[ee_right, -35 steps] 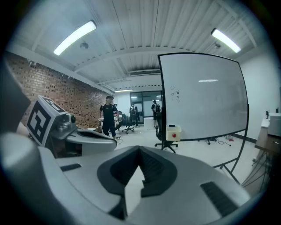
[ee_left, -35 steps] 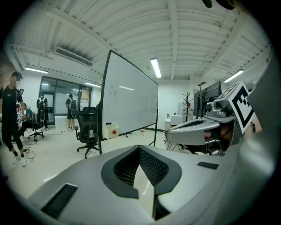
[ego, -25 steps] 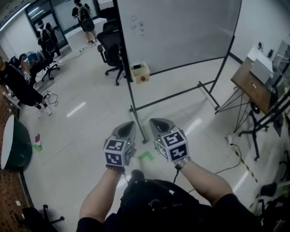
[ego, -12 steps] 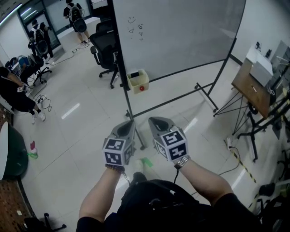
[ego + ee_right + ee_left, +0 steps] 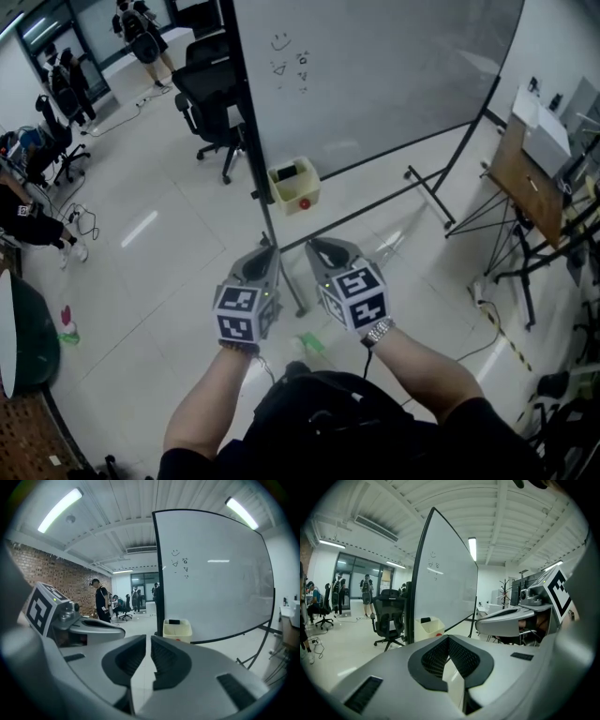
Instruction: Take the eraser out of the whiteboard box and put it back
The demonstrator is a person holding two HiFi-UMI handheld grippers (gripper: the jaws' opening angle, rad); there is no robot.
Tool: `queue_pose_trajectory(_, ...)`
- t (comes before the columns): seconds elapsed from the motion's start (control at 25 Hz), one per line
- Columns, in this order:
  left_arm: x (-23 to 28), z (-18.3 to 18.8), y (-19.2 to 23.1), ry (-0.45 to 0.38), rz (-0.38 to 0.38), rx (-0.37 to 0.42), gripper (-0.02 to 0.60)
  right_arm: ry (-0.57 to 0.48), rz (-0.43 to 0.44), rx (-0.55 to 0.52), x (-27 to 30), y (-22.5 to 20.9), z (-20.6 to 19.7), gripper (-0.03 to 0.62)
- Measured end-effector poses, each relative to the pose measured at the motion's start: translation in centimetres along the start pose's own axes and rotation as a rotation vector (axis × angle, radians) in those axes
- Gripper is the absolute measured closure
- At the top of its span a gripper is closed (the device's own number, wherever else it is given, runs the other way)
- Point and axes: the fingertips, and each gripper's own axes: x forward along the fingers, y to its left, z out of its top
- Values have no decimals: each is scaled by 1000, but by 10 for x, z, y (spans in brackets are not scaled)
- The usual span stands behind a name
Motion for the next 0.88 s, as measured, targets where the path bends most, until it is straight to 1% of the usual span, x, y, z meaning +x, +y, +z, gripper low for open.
queue_pose_trajectory(0.36, 57, 21, 60, 6, -40, 8, 581, 23, -55, 8, 79, -34, 27, 493)
queue_pose_trajectory(0.52, 74, 27, 78, 10, -59, 14, 581, 34, -74, 14, 107, -46, 34, 458)
queue_pose_trajectory(0.72, 90, 30, 98, 15, -74, 19, 581, 57, -105, 20, 139, -60, 39, 384)
queue_pose_trajectory(0.88, 100, 32, 110, 14, -80, 14, 581, 78, -131, 18, 162, -72, 40, 346)
